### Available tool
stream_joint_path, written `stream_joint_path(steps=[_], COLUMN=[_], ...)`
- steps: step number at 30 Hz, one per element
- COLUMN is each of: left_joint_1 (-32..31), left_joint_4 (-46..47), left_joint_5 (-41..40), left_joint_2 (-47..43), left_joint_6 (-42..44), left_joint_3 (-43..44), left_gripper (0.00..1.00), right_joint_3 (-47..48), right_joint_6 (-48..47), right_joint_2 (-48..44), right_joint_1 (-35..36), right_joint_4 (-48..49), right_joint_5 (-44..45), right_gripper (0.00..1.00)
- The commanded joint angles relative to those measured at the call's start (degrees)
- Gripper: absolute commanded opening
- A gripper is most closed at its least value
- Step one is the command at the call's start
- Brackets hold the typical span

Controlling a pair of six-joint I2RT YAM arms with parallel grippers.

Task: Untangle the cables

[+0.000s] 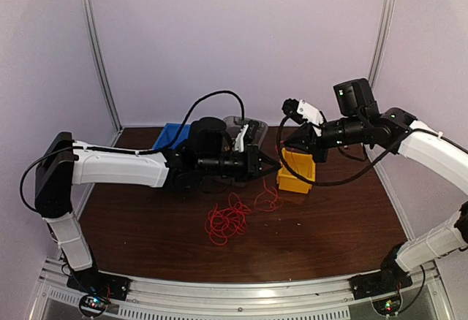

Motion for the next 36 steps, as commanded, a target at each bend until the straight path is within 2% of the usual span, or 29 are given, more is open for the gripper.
stream_joint_path(steps=[1, 3, 4, 5, 7, 11, 14, 16, 19, 22, 32, 36], left_joint_1=[0.6, 1.3, 1.6, 2.0, 2.4, 2.3, 2.3, 2.3, 1.7, 1.4, 0.5, 0.0], left_joint_4=[-1.6, -3.0, -3.9, -4.3, -3.9, -1.9, 3.3, 5.2, 8.1, 10.2, 10.2, 9.4], left_joint_5=[-1.8, -3.1, -4.2, -5.1, -5.5, -1.2, 4.1, 7.0, 9.9, 11.9, 16.8, 16.5], left_joint_2=[-0.3, -1.9, -2.9, -3.9, -5.8, -7.6, -8.4, -8.7, -9.2, -9.3, -6.8, -5.9], left_joint_6=[4.3, 8.6, 12.1, 14.8, 21.2, 29.9, 31.2, 31.4, 32.1, 32.0, 31.2, 31.2], left_joint_3=[2.2, 2.2, 2.0, 1.6, 0.7, 0.2, -1.4, -1.7, -2.7, -3.0, -1.0, -0.1], left_gripper=[0.0, 0.0, 0.0, 0.0, 0.0, 0.0, 0.0, 0.0, 0.0, 0.0, 0.0, 0.0], right_joint_3=[-1.1, -1.6, -1.9, -1.7, 0.0, 4.9, 4.9, 2.5, 0.0, -1.3, -0.8, -0.2], right_joint_6=[-4.2, -13.4, -17.7, -20.6, -23.9, -23.7, -11.5, -0.8, 5.2, 6.3, 6.7, 6.4], right_joint_2=[-1.1, -2.1, -2.6, -3.0, -3.1, -1.8, 0.2, 1.5, 2.1, 1.3, 1.1, 1.6], right_joint_1=[0.6, 0.6, 0.6, 0.6, -0.8, -10.8, -20.1, -23.2, -22.3, -18.9, -11.8, -10.6], right_joint_4=[-4.0, -15.1, -20.4, -25.3, -32.0, -33.4, -21.9, -10.5, -1.4, 2.6, 3.8, 3.5], right_joint_5=[-7.0, -17.2, -21.3, -23.6, -25.6, -32.4, -40.6, -43.0, -40.7, -36.7, -36.1, -39.3], right_gripper=[0.03, 0.22, 0.35, 0.42, 0.46, 0.46, 0.41, 0.36, 0.32, 0.31, 0.3, 0.3])
